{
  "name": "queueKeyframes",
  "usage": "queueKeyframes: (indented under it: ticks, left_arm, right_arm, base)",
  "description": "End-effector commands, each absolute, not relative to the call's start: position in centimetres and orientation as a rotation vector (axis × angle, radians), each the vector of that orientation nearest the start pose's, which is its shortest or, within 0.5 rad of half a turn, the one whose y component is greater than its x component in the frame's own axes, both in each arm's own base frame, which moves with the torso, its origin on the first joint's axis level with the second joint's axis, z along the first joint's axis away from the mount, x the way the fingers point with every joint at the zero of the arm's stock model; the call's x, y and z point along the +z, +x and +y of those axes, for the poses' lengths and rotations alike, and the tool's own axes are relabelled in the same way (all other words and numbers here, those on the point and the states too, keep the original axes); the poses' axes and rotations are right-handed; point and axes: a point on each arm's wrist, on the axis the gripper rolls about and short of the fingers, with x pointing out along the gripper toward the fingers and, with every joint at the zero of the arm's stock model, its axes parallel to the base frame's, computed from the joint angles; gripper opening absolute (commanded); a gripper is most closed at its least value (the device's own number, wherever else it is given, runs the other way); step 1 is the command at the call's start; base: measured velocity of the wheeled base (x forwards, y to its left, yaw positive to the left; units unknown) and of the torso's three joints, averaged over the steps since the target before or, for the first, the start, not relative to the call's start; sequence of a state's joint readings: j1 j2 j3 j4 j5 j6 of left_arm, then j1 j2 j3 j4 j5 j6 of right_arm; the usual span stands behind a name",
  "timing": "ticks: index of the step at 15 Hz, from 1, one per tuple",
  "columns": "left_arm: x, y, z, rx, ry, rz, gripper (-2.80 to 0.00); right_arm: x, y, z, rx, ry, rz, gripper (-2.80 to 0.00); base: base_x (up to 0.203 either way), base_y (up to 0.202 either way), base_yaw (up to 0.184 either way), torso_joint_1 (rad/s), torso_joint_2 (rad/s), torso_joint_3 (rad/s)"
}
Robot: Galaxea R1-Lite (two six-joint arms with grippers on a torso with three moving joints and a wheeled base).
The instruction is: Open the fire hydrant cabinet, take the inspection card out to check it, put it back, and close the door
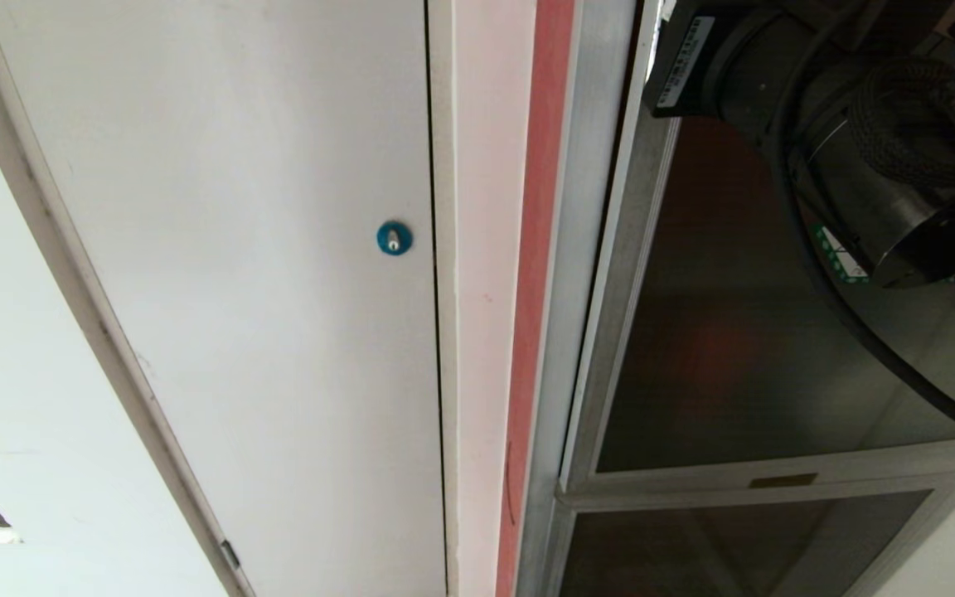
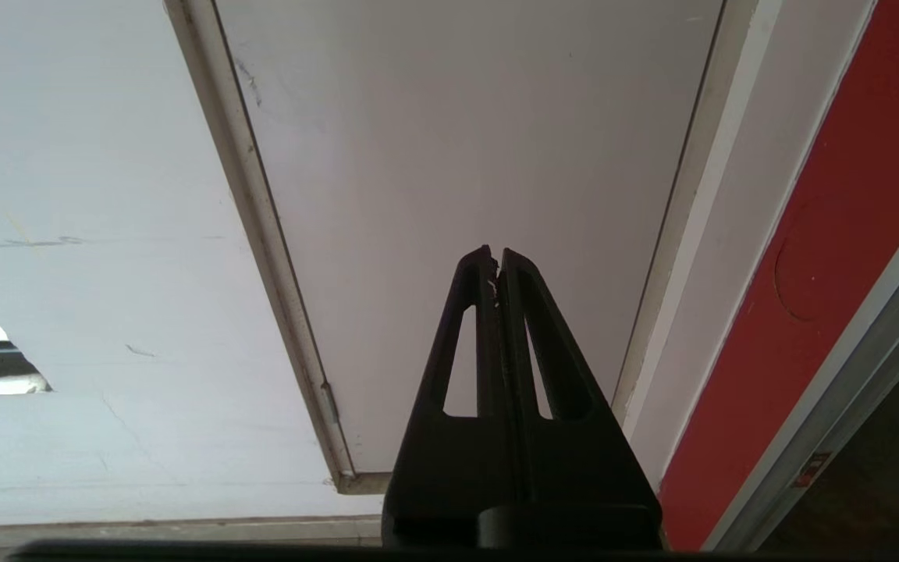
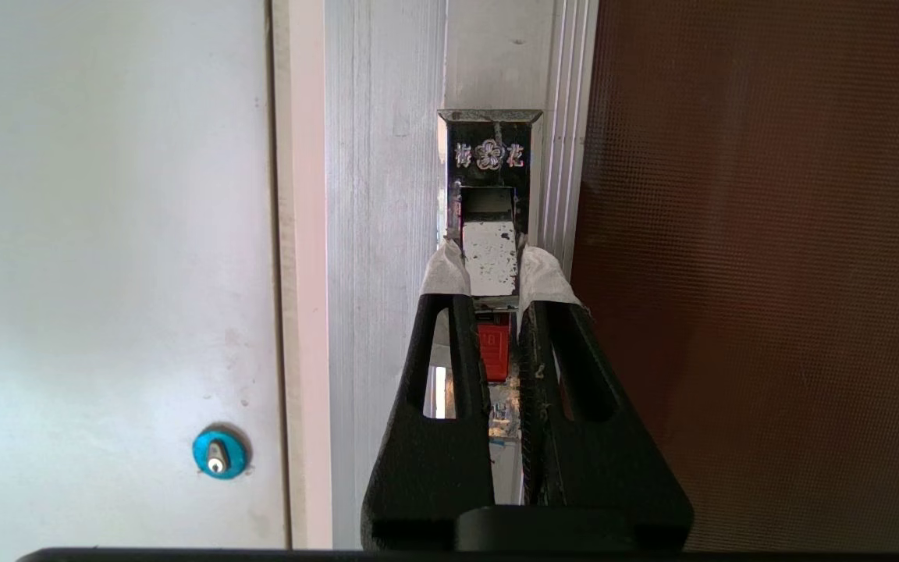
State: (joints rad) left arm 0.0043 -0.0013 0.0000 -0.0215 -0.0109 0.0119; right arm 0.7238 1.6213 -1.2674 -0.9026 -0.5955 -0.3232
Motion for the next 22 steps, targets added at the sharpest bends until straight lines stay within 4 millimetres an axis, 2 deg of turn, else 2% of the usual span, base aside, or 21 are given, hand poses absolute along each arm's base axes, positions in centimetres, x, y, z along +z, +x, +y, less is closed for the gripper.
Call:
queueKeyframes:
  ticks: [1, 10, 14, 18, 19, 22]
  left_arm:
    - [7.6, -2.2, 0.0, -0.006, 0.012, -0.014, -2.80]
    - [7.6, -2.2, 0.0, -0.006, 0.012, -0.014, -2.80]
    - [7.6, -2.2, 0.0, -0.006, 0.012, -0.015, -2.80]
    - [7.6, -2.2, 0.0, -0.006, 0.012, -0.014, -2.80]
    - [7.6, -2.2, 0.0, -0.006, 0.012, -0.015, -2.80]
    - [7.6, -2.2, 0.0, -0.006, 0.012, -0.015, -2.80]
  right_arm:
    - [36.2, 22.5, 18.2, 0.048, 0.018, -0.448, 0.00]
    - [35.8, 22.3, 18.0, 0.051, 0.009, -0.436, 0.00]
    - [35.3, 21.6, 17.4, 0.053, -0.003, -0.422, 0.00]
    - [34.2, 20.0, 15.9, 0.057, -0.027, -0.392, 0.00]
    - [34.2, 19.6, 15.6, 0.055, -0.026, -0.393, -2.80]
    - [34.4, 18.4, 14.5, 0.050, -0.017, -0.404, -2.80]
  base:
    - [0.000, 0.000, 0.000, 0.000, 0.00, 0.000]
    - [0.000, 0.000, 0.000, 0.000, 0.00, 0.000]
    - [0.000, 0.000, 0.000, 0.000, 0.00, 0.000]
    - [0.000, 0.000, 0.000, 0.000, 0.00, 0.000]
    - [0.000, 0.000, 0.000, 0.000, 0.00, 0.000]
    - [0.000, 0.000, 0.000, 0.000, 0.00, 0.000]
